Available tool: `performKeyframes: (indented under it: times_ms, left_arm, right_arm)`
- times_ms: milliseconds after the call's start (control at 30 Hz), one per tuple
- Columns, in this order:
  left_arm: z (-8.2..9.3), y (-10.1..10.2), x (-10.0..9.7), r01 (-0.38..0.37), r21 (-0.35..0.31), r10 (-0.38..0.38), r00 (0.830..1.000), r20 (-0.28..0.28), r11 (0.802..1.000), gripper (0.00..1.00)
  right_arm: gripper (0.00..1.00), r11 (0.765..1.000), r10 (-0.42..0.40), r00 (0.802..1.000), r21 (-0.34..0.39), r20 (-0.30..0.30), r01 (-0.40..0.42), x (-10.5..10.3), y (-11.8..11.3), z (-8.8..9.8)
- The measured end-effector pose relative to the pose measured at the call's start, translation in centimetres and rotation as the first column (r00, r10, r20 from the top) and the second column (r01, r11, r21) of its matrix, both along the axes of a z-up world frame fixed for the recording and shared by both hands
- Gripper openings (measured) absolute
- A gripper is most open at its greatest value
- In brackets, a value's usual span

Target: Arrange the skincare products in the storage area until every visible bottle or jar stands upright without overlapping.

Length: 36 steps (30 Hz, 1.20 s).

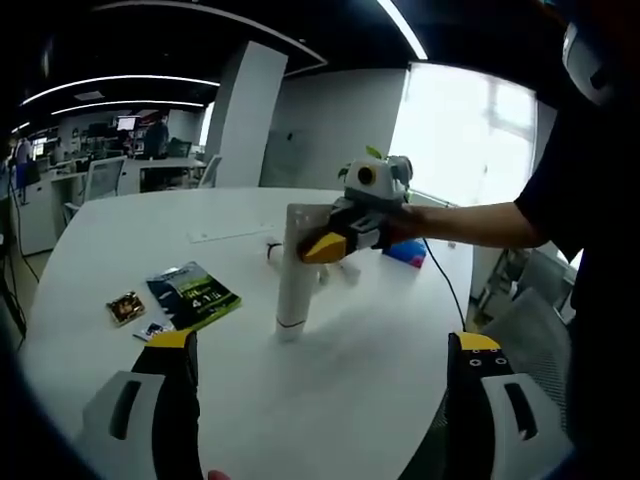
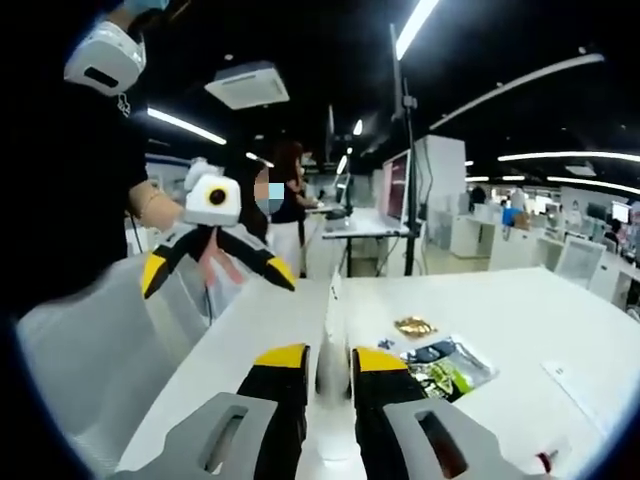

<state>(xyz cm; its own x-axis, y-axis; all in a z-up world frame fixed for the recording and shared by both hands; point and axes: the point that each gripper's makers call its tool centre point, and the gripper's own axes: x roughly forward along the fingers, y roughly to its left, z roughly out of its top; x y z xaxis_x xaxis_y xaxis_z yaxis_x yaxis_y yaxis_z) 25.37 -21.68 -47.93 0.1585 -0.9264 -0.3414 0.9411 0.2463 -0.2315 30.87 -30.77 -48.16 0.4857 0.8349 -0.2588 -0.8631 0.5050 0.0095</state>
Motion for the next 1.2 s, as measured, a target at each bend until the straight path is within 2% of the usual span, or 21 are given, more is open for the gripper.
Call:
performKeyframes:
  times_ms: [167, 467, 767, 967, 1200]
  left_arm:
    - [0.2, 0.2, 0.1, -0.001, 0.000, 0.001, 1.000, 0.004, 1.000, 0.96]
    - [0.7, 0.4, -0.2, -0.005, 0.003, 0.005, 1.000, 0.003, 1.000, 0.96]
    - [1.7, 0.7, -0.3, -0.014, 0.005, 0.014, 1.000, 0.000, 1.000, 0.96]
    - [2.0, 1.2, -0.2, -0.032, 0.005, 0.032, 0.999, -0.005, 0.999, 0.96]
    - [1.8, 1.8, -0.1, -0.057, 0.023, 0.057, 0.998, -0.022, 0.998, 0.96]
  right_arm:
    - [0.12, 1.000, -0.009, 1.000, -0.007, -0.006, 0.009, 0.0, -0.2, 0.0]
    - [0.22, 0.996, -0.076, 0.996, -0.043, -0.052, 0.074, -0.1, -1.3, -0.7]
    - [0.34, 0.987, -0.153, 0.984, -0.065, -0.091, 0.148, -1.3, -1.9, 0.1]
    - [0.47, 0.973, -0.225, 0.966, -0.075, -0.126, 0.217, -2.2, -2.6, 0.2]
    - [0.55, 0.950, -0.309, 0.939, -0.089, -0.152, 0.298, -3.4, -4.0, 0.1]
